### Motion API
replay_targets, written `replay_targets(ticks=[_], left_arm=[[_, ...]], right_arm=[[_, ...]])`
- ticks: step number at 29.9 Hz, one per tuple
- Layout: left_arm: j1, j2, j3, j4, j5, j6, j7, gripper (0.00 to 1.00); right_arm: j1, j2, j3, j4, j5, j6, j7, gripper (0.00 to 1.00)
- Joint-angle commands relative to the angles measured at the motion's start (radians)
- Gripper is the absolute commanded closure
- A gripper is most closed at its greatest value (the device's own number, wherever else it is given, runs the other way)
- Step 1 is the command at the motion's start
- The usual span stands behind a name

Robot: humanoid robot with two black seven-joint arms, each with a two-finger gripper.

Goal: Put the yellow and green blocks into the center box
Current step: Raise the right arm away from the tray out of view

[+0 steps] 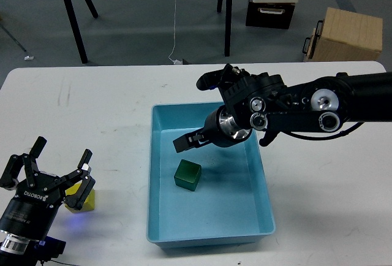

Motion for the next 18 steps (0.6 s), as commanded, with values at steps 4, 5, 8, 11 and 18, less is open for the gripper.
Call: replay_targets(ticks=[4,5,8,11,18], left_arm=[[-0.008,0.01,-0.001,0.023,0.001,0.0,0.008,0.0],[-0.016,0.01,-0.001,0.026,-0.001,0.0,0.008,0.0],[-0.033,0.012,-0.003,0.026,-0.001,0.0,0.006,0.0],[-0.061,0.012,-0.001,0.024,-0.001,0.0,0.006,0.0],[-0.079,0.029,-0.001,0.024,0.001,0.0,0.006,0.0]], right_arm=[[-0.007,-0.275,0.243,-0.062,0.3,0.014,0.006,0.01],[-0.011,-0.32,0.268,-0.062,0.328,0.014,0.008,0.01],[-0.043,-0.413,0.366,-0.074,0.419,0.008,0.019,0.01],[-0.132,-0.486,0.493,-0.135,0.6,0.014,0.068,0.0],[-0.437,-0.556,0.913,-0.338,0.84,0.143,0.175,0.0]])
